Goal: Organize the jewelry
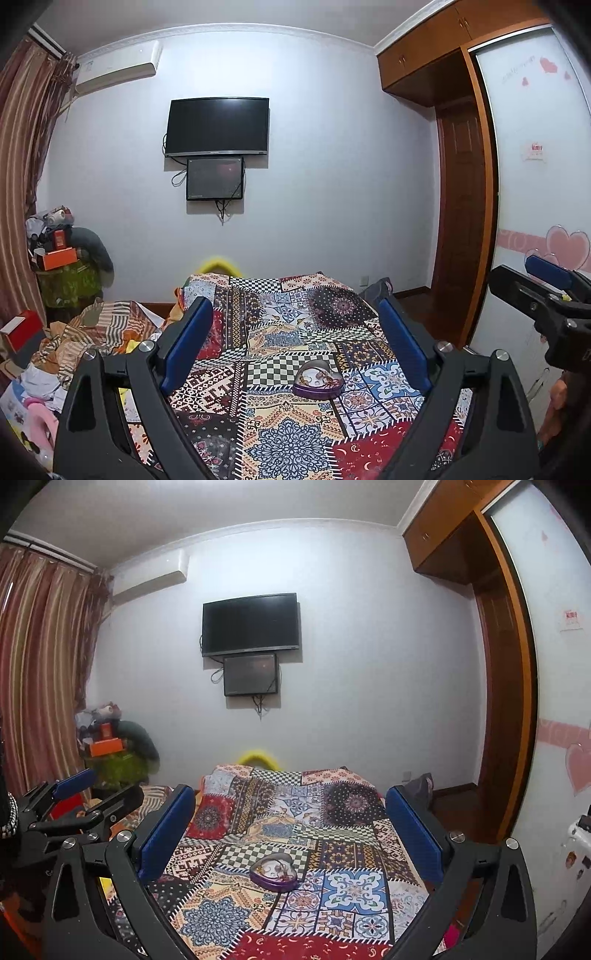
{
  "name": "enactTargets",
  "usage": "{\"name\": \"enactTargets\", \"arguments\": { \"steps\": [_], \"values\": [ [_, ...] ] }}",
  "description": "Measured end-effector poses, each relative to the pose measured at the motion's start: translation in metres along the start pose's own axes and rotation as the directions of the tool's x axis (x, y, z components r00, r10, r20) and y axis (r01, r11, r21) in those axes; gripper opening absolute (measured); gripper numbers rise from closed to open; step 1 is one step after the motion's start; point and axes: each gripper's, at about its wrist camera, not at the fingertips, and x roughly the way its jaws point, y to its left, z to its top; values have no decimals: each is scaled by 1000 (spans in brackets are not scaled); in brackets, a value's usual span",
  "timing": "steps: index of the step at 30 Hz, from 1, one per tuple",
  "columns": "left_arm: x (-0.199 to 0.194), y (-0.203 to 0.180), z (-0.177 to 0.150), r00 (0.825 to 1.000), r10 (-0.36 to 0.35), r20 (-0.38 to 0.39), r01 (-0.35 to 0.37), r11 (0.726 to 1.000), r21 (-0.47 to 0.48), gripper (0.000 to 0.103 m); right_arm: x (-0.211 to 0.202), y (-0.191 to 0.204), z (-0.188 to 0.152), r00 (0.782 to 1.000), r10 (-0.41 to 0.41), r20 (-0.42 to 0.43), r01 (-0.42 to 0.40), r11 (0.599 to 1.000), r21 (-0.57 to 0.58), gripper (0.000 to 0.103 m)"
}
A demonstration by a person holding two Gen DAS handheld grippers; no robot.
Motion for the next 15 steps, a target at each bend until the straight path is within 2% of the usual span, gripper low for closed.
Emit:
{"name": "enactTargets", "arguments": {
  "steps": [15],
  "values": [
    [4, -5, -2, 1000, 11, -7, -11, 1000, 12, 94, -2, -1, 1, 1000, -2, -11, 2, 1000, 0, 102]
  ]
}}
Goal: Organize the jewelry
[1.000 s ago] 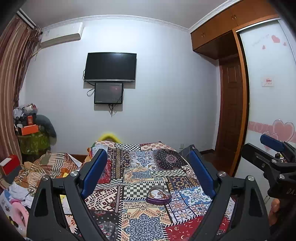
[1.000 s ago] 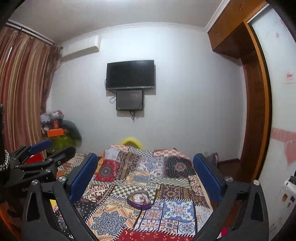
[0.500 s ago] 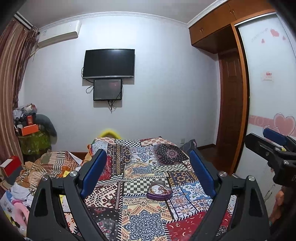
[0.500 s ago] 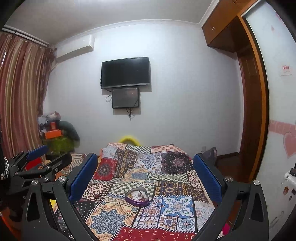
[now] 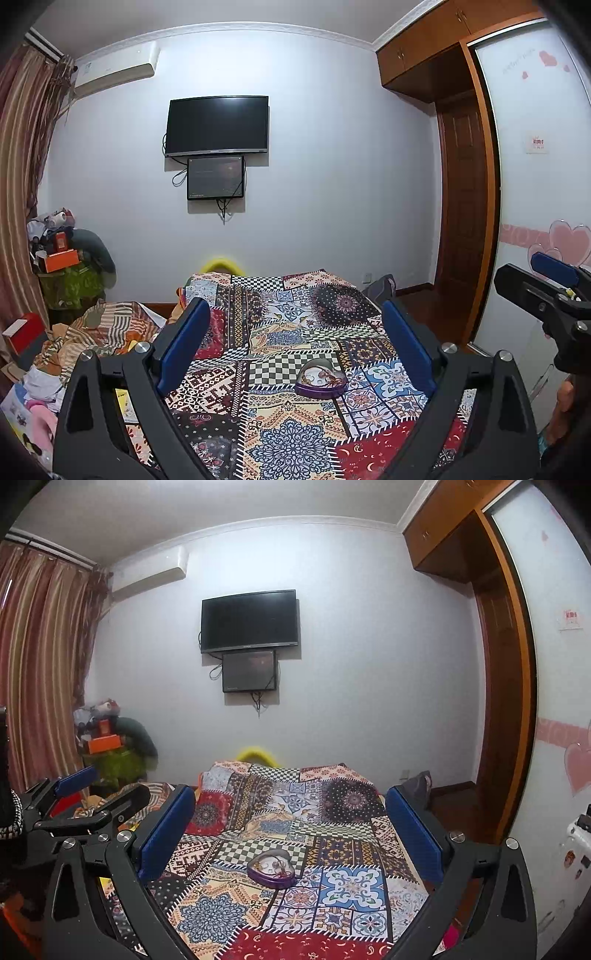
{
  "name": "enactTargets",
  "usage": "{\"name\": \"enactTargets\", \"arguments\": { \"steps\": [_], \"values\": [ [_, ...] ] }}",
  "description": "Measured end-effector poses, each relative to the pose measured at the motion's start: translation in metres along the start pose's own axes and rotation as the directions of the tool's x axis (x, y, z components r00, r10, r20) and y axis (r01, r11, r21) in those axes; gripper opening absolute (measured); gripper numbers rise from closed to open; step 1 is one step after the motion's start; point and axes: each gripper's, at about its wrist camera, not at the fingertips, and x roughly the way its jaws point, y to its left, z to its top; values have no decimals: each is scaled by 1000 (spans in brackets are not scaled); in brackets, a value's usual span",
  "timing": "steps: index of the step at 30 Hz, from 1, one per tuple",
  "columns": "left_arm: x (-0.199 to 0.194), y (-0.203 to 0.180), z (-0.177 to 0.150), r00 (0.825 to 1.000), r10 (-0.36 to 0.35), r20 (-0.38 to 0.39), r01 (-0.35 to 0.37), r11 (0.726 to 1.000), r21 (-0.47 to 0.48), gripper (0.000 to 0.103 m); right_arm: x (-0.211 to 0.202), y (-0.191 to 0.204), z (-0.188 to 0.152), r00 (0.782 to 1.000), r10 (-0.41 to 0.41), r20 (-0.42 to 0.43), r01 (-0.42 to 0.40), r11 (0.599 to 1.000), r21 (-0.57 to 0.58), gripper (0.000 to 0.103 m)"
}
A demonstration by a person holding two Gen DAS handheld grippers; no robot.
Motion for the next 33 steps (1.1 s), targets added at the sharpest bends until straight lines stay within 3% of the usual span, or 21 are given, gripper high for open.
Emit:
{"name": "enactTargets", "arguments": {
  "steps": [33],
  "values": [
    [6, 13, 2, 999, -41, -20, 41, 998, -46, 96, 6, 2, 0, 999, 10, -35, -11, 1000, -3, 102]
  ]
}}
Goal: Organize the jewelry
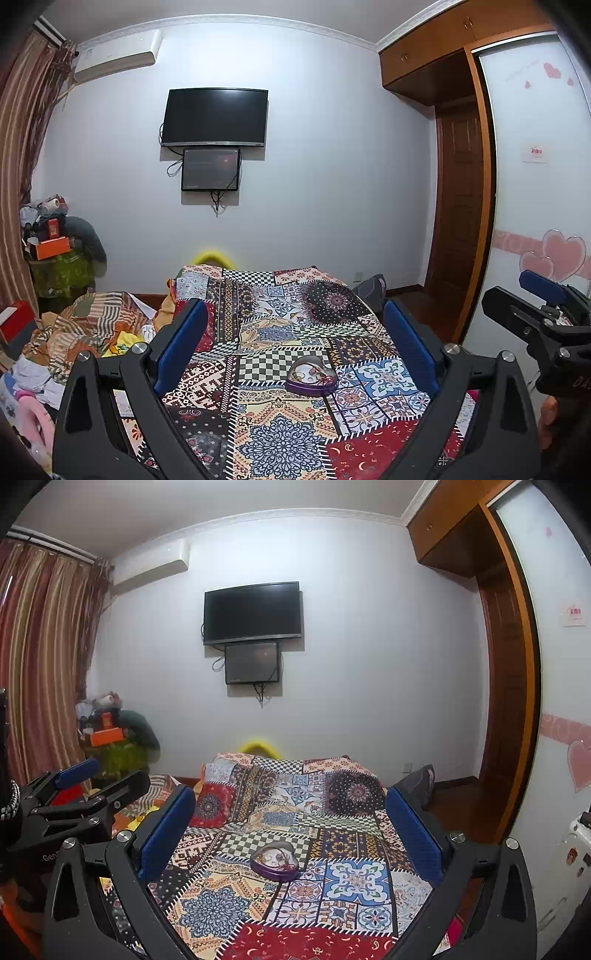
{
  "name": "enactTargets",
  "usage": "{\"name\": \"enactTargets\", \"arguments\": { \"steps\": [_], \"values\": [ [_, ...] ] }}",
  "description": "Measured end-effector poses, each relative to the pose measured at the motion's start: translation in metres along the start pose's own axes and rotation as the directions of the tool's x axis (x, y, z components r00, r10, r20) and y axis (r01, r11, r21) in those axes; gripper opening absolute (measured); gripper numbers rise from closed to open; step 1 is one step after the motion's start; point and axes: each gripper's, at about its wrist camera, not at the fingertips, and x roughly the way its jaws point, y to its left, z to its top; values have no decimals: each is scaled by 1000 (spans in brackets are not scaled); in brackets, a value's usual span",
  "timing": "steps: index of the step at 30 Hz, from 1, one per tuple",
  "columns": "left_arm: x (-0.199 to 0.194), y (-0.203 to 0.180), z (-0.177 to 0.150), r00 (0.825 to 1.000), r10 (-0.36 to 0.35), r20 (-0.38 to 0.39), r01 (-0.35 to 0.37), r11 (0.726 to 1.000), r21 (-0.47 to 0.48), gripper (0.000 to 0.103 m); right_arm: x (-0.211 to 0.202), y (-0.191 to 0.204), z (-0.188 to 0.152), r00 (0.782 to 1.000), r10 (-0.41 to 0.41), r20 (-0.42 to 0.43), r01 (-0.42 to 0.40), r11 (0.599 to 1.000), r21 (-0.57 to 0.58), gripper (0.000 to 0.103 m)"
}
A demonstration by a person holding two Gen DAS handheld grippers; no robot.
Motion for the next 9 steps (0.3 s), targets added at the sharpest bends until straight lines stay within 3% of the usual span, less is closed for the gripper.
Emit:
{"name": "enactTargets", "arguments": {
  "steps": [9],
  "values": [
    [10, 1, -5, 1000, -9, -21, 9, 1000, -2, 97, 8, -4, -3, 1000, 2, -19, -2, 1000, 11, 102]
  ]
}}
